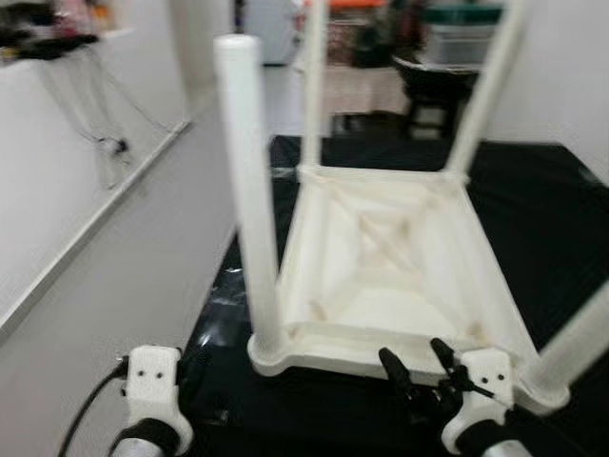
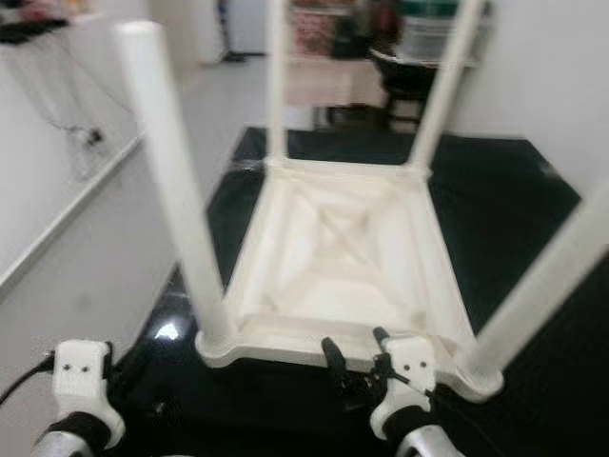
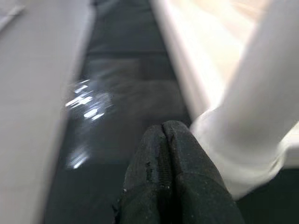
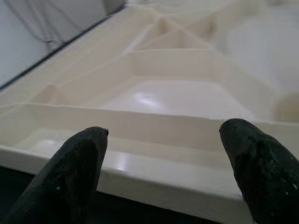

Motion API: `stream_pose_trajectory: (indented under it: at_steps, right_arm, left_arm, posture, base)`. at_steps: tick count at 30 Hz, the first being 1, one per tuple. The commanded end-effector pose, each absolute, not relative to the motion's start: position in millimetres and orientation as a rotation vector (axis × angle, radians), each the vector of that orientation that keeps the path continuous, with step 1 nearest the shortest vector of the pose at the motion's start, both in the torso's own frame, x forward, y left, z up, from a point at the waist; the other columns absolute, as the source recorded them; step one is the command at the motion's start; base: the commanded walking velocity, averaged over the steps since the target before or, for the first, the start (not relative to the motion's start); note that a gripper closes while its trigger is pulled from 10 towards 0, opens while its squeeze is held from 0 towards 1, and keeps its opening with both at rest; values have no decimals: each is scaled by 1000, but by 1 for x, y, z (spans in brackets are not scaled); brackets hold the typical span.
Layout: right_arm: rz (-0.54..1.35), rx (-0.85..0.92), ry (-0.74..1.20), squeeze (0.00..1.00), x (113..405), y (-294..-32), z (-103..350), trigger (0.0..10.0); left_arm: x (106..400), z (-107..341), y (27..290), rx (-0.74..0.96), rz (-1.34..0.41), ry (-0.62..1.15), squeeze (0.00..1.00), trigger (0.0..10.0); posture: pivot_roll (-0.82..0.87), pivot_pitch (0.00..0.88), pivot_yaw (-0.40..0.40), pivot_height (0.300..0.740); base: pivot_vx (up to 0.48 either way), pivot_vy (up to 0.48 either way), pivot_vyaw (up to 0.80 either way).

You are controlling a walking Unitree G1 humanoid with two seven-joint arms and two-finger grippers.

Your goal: Building children table

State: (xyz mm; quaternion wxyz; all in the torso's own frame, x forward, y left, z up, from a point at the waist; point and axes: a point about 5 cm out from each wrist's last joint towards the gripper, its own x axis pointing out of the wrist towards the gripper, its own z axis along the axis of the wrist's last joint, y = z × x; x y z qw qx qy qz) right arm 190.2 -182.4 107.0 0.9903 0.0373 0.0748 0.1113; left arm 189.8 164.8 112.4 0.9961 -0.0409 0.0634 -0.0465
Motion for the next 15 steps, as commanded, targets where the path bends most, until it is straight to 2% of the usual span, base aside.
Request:
stream_pose_trajectory:
  at_steps: [1,5,8,14,15]
  right_arm:
    - [254,73,157,0,190,-180,106,10000]
    - [343,82,143,0,190,-177,110,10000]
    - [422,67,135,0,188,-173,112,10000]
    - [437,73,137,0,188,-173,111,10000]
    - [443,79,139,0,188,-173,111,10000]
  left_arm:
    - [188,110,166,-79,-96,147,0,10000]
    - [188,110,166,-70,-101,141,0,10000]
    - [187,111,165,-55,-115,132,0,10000]
    - [187,112,165,-48,-122,127,0,10000]
    - [186,115,165,-38,-130,101,1000,10000]
  posture:
    - [-36,56,-8,740]
    - [-36,56,-8,740]
    - [-40,55,2,740]
    - [-40,55,2,740]
    - [-38,53,-1,740]
  base:
    - [0,0,-800]
    - [0,0,-759]
    - [0,0,0]
    - [0,0,0]
    - [0,0,0]
